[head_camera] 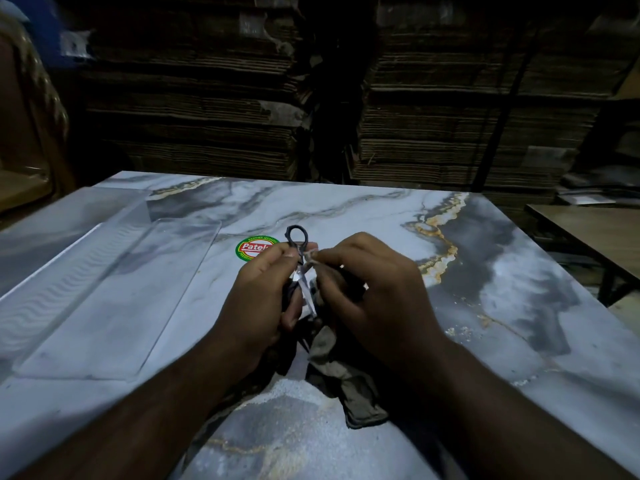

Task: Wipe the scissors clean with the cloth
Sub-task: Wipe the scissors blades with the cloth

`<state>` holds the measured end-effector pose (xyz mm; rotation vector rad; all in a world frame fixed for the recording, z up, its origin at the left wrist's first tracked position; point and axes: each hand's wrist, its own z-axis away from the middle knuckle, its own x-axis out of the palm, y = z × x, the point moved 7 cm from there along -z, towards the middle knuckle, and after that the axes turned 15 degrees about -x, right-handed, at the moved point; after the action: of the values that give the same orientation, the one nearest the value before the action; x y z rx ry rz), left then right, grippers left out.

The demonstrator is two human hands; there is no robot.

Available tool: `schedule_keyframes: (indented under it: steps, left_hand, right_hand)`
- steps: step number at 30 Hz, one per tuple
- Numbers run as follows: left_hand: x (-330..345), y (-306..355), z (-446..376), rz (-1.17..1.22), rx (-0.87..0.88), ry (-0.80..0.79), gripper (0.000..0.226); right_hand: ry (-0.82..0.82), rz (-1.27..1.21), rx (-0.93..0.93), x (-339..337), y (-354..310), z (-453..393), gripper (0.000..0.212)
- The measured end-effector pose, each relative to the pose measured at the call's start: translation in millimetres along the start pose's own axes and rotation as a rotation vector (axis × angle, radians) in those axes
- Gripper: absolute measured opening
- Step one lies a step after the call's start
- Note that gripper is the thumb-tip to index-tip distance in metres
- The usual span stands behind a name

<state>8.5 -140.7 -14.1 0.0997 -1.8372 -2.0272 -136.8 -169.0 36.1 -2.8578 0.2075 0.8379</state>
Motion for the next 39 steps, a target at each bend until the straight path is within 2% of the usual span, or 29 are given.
schedule_keyframes:
  steps: [3, 9, 13, 17, 21, 26, 29, 32, 35, 39]
  left_hand:
    - [0, 1, 0, -0.018, 0.025, -0.01, 0.034]
    - [-1, -2, 0, -0.025, 0.037, -0.024, 0.035]
    - [0, -1, -1, -0.029, 0.03, -0.003, 0.035]
    - [-2, 3, 1, -0.059, 0.058, 0.023, 0.036]
    - [2, 2, 4, -0.11, 0.083, 0.008, 0.052]
    - [1, -3, 0, -0.09, 0.058, -0.002, 0.034]
    - [-3, -4, 0, -0.036, 0.037, -0.007, 0.032]
    - [-3, -5, 1, -0.037, 0.019, -0.034, 0.031]
    - [2, -5, 2, -0.086, 0.013, -0.029, 0.028]
    - [1, -5, 3, -0.062, -0.001, -0.019, 0.033]
  right_hand:
    - [-0.075, -0.086, -0.042, 8, -6, 1, 0.017]
    - [-0.016, 0.07, 0.037, -5, 19, 2, 0.009]
    - [-0.039, -0.006, -0.063, 0, -1, 2, 0.016]
    - [-0.068, 0.072, -0.095, 10, -8, -4, 0.016]
    - [-0.087, 0.166, -0.17, 5, -10, -6, 0.014]
    - [-0.098, 0.184, -0.168, 4, -9, -8, 0.007]
    - [-0.101, 0.172, -0.092, -1, 3, -5, 0.008]
    - [-0.041, 0.16, -0.012, -19, 23, 0, 0.012]
    - [0.029, 0.136, -0.047, -27, 13, -2, 0.014]
    - [-0.103, 0.085, -0.119, 1, -7, -7, 0.01]
